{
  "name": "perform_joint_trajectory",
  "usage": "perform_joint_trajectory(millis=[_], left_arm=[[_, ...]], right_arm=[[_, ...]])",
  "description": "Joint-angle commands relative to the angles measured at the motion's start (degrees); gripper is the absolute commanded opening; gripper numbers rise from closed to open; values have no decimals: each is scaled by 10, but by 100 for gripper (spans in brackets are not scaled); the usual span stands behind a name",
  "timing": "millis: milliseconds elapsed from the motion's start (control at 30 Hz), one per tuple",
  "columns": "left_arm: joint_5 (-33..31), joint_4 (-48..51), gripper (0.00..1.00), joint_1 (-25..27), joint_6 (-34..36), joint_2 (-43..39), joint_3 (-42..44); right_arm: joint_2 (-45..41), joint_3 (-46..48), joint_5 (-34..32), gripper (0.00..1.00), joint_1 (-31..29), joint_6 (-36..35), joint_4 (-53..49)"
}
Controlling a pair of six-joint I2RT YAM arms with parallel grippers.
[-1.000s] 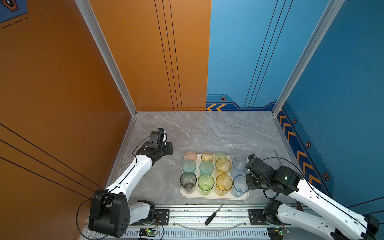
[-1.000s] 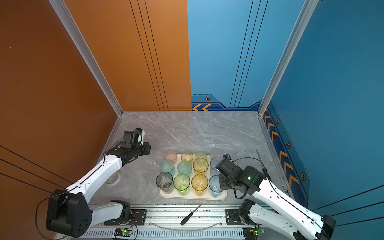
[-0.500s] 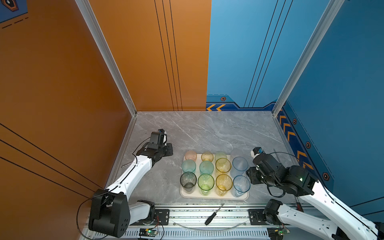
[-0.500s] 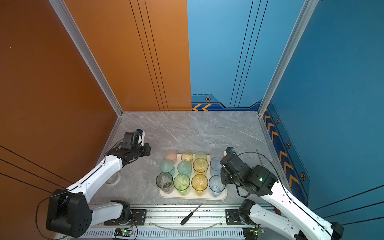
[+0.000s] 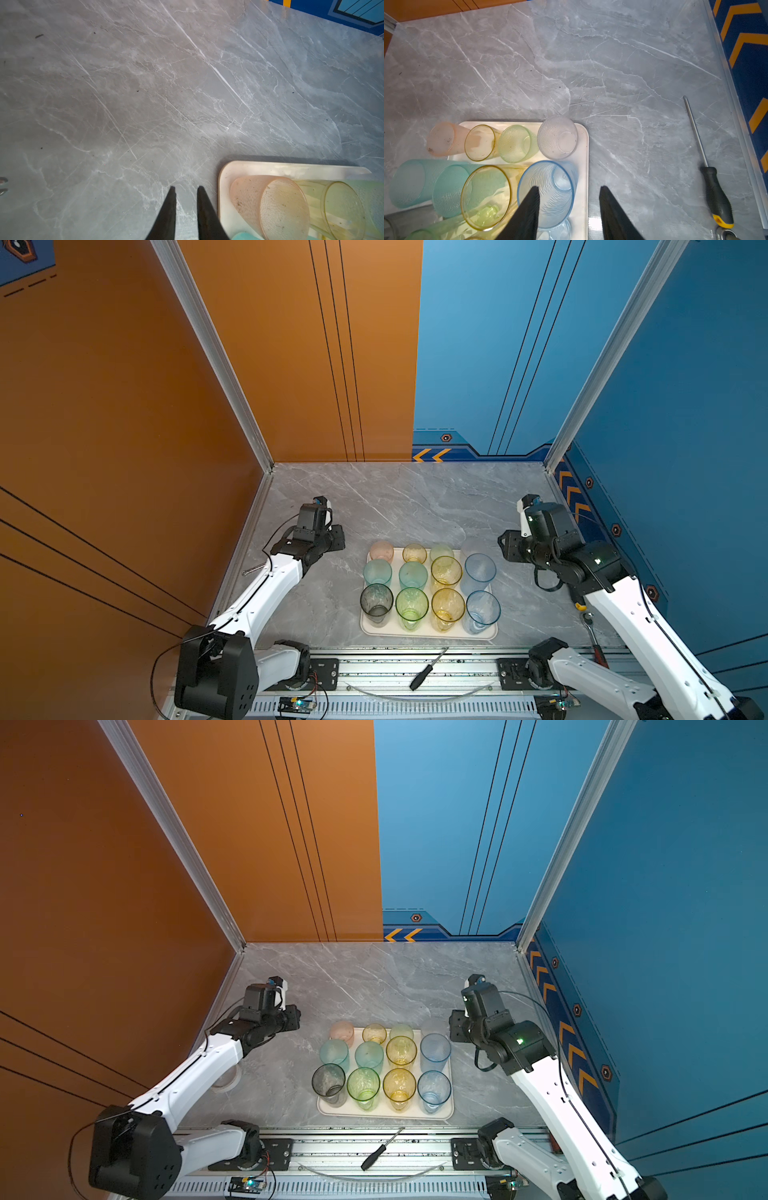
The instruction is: Place the glasses into the tray
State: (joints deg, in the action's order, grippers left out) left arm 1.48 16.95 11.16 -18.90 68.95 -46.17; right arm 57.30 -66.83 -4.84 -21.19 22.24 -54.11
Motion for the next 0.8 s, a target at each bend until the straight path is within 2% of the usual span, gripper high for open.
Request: perform_joint_trajectory(millis=[0, 100, 267, 367, 600, 633, 667, 767], left_arm=[[-42, -40, 21, -7, 8, -11, 14], [-77, -67, 22, -17, 9, -21, 21], [-99, -122, 25, -41, 4, -43, 41], [-107, -151, 29, -54, 5, -60, 57], [-123, -196, 48, -95, 20, -93, 75], [-130, -204, 79, -99, 20, -98, 79], [-136, -214, 98, -102, 20, -104, 84], [-138, -255, 98, -110, 27, -117, 110]], right_arm=[[31, -8, 56, 49, 45, -56, 66], [63, 5, 81, 50, 94, -70, 113], [101, 32, 159, 50, 178, -46, 189], [105, 55, 167, 51, 203, -35, 227], [105, 87, 176, 54, 238, -40, 252], [99, 95, 180, 54, 240, -40, 258], [93, 101, 184, 54, 242, -39, 263], [73, 119, 181, 55, 244, -37, 278]])
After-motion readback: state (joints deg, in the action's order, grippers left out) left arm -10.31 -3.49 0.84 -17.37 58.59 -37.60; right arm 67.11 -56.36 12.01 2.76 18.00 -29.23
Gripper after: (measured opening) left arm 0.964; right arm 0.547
